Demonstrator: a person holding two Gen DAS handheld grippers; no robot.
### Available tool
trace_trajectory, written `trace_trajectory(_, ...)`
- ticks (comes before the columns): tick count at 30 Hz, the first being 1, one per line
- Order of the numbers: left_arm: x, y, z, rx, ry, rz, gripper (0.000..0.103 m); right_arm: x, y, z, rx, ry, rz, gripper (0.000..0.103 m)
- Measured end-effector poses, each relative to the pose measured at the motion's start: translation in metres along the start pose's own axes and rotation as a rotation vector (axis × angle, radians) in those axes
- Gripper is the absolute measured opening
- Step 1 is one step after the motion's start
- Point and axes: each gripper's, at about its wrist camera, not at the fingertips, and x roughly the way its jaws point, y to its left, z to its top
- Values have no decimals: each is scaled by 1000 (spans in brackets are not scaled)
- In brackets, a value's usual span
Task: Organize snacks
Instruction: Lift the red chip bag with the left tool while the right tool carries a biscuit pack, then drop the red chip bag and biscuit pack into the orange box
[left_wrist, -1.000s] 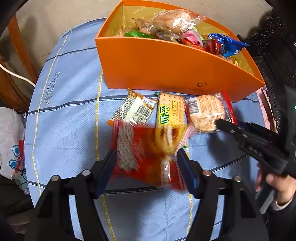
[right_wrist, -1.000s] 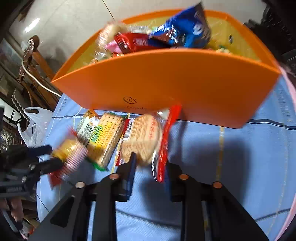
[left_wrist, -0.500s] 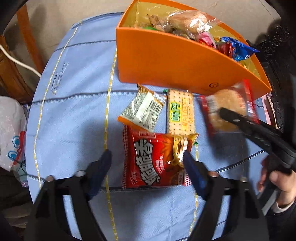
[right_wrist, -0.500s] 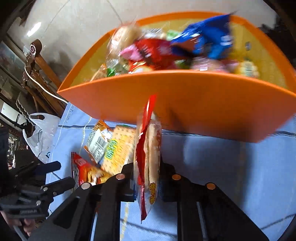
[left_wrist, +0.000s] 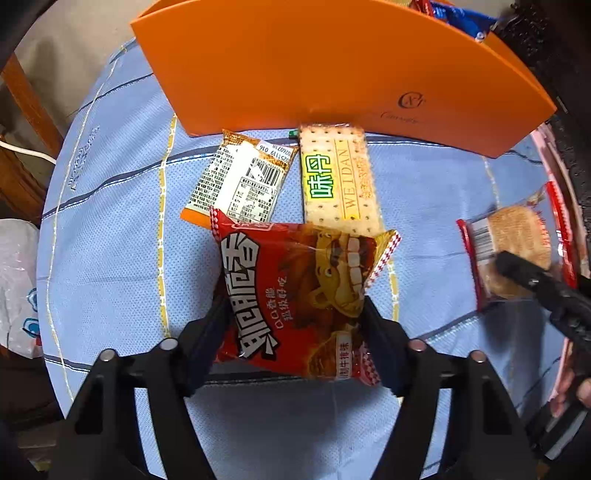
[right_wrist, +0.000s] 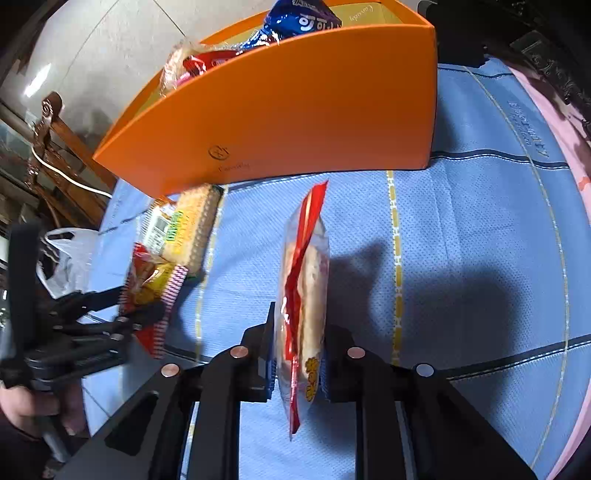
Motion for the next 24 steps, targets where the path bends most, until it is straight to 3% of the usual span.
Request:
trace_trajectory(1, -1, 2, -1, -3, 0, -1, 65, 3, 0, 0, 4, 5, -16, 37)
trace_trajectory(4, -4, 19, -4, -38, 5, -11, 65, 11, -3, 0, 12, 10, -61, 39)
trace_trajectory(6, -8, 26, -8, -58, -5, -21, 60, 10, -1, 1, 5, 2, -51, 30)
trace_trajectory(7, -13, 28, -9, -60, -16, -20, 59, 7, 0, 1, 0, -2, -30, 15)
trace_trajectory(11, -29, 36, -13, -68, -47, -40, 55, -2, 16, 4, -67, -13, 17, 15)
trace_trajectory(19, -65, 29, -16, -36, -102, -70, 55, -43, 38, 18, -107, -114, 77, 15)
trace_trajectory(24, -104, 19, 19, -6, -180, -109, 55, -81, 40, 44, -122, -211, 114, 15)
